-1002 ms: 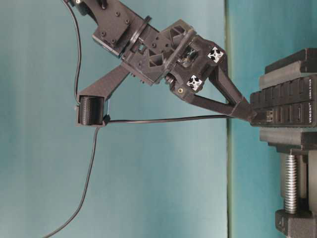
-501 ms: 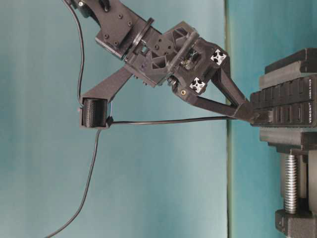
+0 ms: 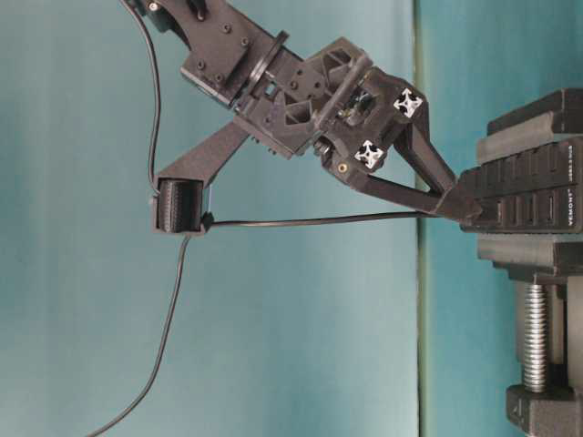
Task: Insert the USB into the center port of the fixed hub
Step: 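Align the plug with the center port and push it in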
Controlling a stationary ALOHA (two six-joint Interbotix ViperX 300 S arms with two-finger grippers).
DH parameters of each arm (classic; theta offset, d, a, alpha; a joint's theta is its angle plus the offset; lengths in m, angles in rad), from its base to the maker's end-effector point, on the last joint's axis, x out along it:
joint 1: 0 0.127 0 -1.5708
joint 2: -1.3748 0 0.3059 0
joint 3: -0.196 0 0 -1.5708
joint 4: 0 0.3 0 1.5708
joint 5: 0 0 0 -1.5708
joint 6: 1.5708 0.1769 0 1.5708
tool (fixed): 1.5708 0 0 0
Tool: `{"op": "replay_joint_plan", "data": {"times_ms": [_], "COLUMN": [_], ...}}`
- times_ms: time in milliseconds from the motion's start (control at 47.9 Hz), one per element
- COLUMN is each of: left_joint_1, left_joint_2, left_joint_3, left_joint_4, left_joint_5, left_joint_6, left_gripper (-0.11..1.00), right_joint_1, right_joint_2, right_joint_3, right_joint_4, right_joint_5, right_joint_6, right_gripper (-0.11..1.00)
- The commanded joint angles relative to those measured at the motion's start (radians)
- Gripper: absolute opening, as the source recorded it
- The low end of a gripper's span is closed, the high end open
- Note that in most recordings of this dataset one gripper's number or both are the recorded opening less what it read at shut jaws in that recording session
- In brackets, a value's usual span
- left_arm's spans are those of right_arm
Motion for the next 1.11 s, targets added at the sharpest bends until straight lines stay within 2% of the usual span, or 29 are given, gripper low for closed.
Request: {"op": "replay_joint_plan", "data": {"times_ms": [0,438,1085], "left_joint_1": [0.002,0.002,0.002], "left_joint_2": [0.003,0.003,0.003], "left_joint_3": [-0.015,-0.015,-0.017], "left_joint_4": [0.003,0.002,0.003], "left_joint_5": [-0.005,-0.005,-0.005], "left_joint_6": [-0.002,-0.002,-0.002], "left_gripper": [0.01,0.01,0.01], "right_joint_1": [-0.005,0.003,-0.005], "right_joint_2": [0.003,0.043,0.018], "right_joint_3": [0.008,0.012,0.0], "right_joint_4": [0.002,0.003,0.003], "right_joint_5": [0.011,0.023,0.012], "right_joint_6": [0.0,0.002,0.009], "right_gripper": [0.07,0.07,0.07]}}
